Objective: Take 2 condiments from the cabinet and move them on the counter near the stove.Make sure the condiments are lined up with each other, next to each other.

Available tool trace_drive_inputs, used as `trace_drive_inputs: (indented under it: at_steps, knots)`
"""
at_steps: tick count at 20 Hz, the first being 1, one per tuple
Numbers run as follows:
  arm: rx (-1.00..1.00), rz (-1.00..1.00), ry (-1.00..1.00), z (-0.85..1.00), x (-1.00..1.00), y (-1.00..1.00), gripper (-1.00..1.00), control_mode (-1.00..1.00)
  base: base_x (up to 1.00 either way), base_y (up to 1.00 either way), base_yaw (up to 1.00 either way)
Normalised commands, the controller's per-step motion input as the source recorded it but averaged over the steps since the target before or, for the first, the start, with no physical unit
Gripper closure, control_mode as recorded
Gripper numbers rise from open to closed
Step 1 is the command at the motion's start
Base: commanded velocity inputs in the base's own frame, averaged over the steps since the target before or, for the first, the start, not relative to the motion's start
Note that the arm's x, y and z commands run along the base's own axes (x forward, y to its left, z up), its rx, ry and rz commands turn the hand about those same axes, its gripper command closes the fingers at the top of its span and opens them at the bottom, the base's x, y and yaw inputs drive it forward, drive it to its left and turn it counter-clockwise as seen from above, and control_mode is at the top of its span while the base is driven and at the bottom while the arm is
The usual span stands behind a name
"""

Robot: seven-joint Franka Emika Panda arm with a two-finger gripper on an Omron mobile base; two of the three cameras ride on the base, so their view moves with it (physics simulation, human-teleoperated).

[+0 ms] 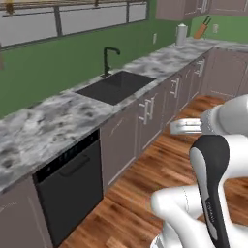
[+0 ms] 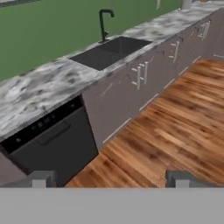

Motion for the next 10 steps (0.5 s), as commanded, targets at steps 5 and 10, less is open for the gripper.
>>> trace_drive_inputs:
  at_steps: [5, 10]
  knots:
    - [0.00, 0.00, 0.00, 0.00, 0.00, 0.00, -1.00, 1.00, 0.84, -0.26, -0.49]
    - [0.00, 0.00, 0.00, 0.00, 0.00, 0.00, -1.00, 1.00, 0.94, 0.01, -0.24]
